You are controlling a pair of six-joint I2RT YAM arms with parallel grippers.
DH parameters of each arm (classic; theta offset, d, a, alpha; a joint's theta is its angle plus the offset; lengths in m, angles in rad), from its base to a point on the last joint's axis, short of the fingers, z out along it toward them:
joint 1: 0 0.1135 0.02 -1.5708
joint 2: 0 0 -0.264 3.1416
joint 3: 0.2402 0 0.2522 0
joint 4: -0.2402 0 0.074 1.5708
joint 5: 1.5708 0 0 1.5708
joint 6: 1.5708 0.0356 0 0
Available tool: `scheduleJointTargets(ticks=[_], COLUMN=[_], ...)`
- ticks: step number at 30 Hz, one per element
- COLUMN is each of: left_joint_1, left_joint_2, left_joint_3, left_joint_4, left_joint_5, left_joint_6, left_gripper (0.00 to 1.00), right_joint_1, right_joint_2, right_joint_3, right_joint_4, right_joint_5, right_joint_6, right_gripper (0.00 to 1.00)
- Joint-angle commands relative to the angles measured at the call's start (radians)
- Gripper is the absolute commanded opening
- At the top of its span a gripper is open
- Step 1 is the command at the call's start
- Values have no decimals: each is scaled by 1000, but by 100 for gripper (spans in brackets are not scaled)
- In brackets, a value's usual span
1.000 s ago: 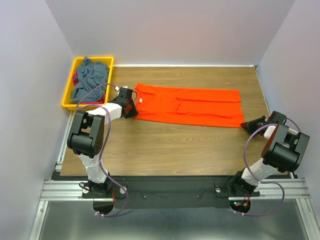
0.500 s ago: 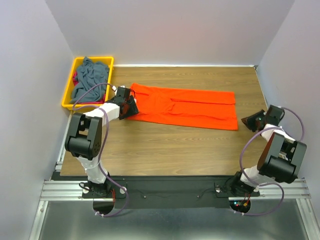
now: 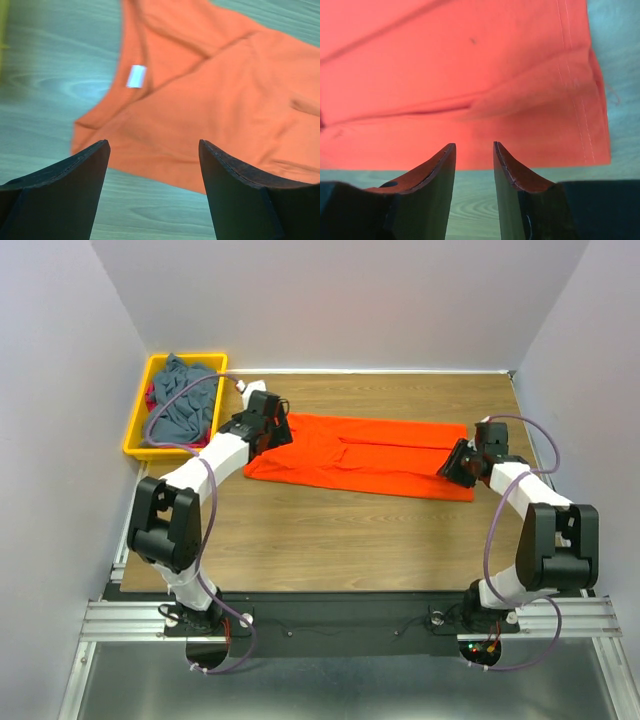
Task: Fold and stack the t-shirts
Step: Fold the tshirt
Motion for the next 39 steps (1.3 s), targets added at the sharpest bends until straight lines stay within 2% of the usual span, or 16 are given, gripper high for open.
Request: scheduleJointTargets(ticks=[1,14,18,26,32,35,39], left_joint_1=[-44,-62,-55,-16,17,25,34], left_joint_2=[103,385,501,621,696,756,810], left_joint_3=[114,385,464,583,691,792,902], left_joint_4=[-21,-67,-93,-138,-165,-206,-222], left_joint_5=[-10,-34,-42,-17,4,30,52], left_joint_6=[8,43,59,68,123,146,177], left_gripper=[84,84,84,84,84,84,84], right_joint_1=[7,59,70,147,229,291,484], right_joint_2=[45,116,122,90,59,68,100], right_joint_3=[13,13,-9,-67,-93,-110,-107], right_joint_4=[-94,-105,-114,-185,-291,-338,-377], right_joint_5=[57,121,99,57,-30,-138,-242], right_joint_6=[-58,-76,-73,-64,-61,-53,-16], right_gripper=[42,46,46,49,52,55,58])
